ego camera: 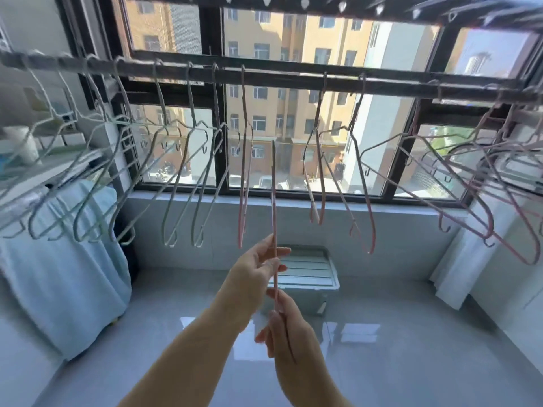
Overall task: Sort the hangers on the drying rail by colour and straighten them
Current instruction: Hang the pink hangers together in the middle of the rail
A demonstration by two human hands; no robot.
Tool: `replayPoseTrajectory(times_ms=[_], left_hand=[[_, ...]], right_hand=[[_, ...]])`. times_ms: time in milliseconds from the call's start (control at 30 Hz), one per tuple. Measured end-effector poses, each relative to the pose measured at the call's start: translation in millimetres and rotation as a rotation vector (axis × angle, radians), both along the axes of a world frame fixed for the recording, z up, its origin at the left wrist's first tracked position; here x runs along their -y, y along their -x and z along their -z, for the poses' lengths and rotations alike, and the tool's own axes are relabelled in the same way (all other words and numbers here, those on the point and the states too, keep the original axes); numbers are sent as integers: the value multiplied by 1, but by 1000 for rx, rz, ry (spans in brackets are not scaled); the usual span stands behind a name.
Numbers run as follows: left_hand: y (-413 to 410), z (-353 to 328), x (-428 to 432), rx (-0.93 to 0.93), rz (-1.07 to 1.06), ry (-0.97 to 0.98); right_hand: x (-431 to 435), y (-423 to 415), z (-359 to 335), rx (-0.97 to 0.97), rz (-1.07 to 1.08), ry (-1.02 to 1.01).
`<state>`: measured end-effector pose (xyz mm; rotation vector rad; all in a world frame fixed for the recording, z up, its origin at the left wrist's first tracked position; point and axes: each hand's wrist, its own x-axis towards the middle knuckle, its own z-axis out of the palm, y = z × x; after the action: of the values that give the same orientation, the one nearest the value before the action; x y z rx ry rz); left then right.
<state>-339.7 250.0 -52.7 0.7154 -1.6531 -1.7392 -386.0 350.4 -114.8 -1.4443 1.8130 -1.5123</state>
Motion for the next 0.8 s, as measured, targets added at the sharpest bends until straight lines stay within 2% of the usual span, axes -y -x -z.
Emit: replayPoseTrajectory(times_ms=[100, 300, 433, 600, 800], left_hand=[[-19, -14, -18, -12, 24, 142], [-33, -34, -23, -82, 50, 246], [-34, -24, -13, -43, 23, 296], [-29, -10, -13, -36, 67, 356], [-24, -3, -13, -64, 72, 398]], right_hand=[[2, 2, -16, -30, 0, 96], [10, 7, -58, -41, 24, 256], [22, 14, -86, -74, 86, 308], [48, 25, -111, -34, 128, 239], [62, 28, -109, 26, 153, 180]])
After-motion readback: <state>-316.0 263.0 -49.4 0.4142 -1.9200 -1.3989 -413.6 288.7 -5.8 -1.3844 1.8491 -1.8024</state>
